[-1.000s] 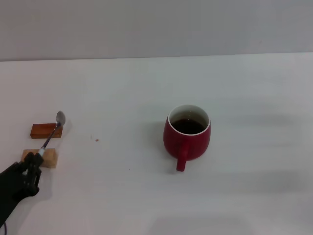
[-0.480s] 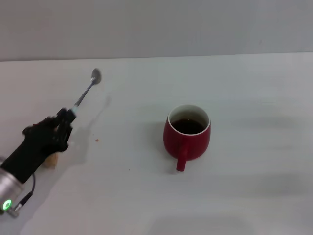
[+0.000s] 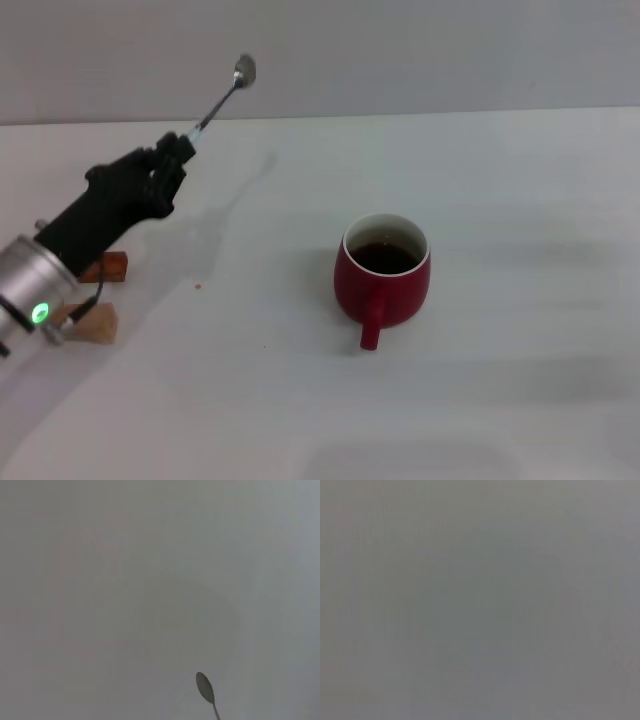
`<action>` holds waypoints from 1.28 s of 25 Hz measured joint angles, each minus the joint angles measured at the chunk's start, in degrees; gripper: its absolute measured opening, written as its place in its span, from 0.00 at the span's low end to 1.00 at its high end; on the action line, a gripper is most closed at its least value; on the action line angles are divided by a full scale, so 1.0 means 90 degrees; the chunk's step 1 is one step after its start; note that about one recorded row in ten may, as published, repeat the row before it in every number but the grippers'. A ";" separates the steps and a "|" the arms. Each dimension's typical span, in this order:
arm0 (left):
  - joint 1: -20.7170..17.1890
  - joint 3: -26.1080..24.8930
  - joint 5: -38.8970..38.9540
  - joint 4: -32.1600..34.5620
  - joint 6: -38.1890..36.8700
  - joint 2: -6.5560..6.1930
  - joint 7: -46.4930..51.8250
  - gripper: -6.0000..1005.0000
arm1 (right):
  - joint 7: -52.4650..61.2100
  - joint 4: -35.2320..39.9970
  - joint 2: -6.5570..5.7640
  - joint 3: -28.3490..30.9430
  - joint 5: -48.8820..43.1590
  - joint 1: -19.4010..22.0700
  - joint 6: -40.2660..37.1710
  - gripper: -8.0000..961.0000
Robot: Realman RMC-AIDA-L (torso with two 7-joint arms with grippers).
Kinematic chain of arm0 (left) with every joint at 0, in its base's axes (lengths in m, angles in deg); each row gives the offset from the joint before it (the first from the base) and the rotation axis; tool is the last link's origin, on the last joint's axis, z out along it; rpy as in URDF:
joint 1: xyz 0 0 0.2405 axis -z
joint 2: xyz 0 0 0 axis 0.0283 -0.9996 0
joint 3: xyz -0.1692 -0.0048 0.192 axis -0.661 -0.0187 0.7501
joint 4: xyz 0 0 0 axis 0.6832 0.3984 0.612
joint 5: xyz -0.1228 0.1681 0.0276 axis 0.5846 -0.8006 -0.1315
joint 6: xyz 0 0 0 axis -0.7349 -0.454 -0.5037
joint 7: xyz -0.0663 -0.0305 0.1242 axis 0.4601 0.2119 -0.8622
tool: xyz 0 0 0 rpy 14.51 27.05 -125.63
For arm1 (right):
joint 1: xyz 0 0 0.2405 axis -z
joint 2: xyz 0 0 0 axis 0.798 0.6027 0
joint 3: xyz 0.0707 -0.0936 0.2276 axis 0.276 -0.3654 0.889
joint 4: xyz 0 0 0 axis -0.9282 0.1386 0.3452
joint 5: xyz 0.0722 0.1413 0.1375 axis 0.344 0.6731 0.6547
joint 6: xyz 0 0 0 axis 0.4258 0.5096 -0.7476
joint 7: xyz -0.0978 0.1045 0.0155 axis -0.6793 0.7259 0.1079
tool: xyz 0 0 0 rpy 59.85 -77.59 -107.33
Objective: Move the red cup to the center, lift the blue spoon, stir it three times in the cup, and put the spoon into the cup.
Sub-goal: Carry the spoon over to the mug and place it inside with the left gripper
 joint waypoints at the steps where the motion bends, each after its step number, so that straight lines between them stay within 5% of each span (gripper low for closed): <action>1: 0.0071 -0.0004 -0.0029 0.0019 0.0037 -0.0046 0.0121 0.13 | 0.0000 -0.0005 0.0000 0.0001 -0.0001 0.0000 -0.0001 0.49; 2: 0.0180 -0.0098 -0.0232 0.0131 0.0104 -0.0174 0.0446 0.13 | 0.0000 -0.0013 0.0000 0.0001 -0.0002 -0.0001 -0.0002 0.49; 8: 0.0220 -0.0642 -0.1101 0.0656 0.0148 -0.0403 0.1022 0.13 | 0.0000 -0.0063 0.0000 0.0001 -0.0004 -0.0002 -0.0003 0.49; 12: 0.0210 -0.2063 -0.3549 0.1523 0.0136 -0.0657 0.2163 0.13 | 0.0000 -0.0070 0.0000 0.0009 -0.0004 -0.0001 0.0026 0.49; 27: 0.0368 -0.4809 -0.8994 0.3997 -0.0742 -0.0875 0.6352 0.13 | 0.0000 0.0011 -0.0029 -0.0026 -0.0017 0.0109 0.0052 0.49; 32: 0.0584 -0.5199 -0.9904 0.4439 -0.0891 -0.0860 0.7129 0.13 | 0.0011 0.0352 -0.0047 -0.0178 -0.0024 0.0373 0.0024 0.49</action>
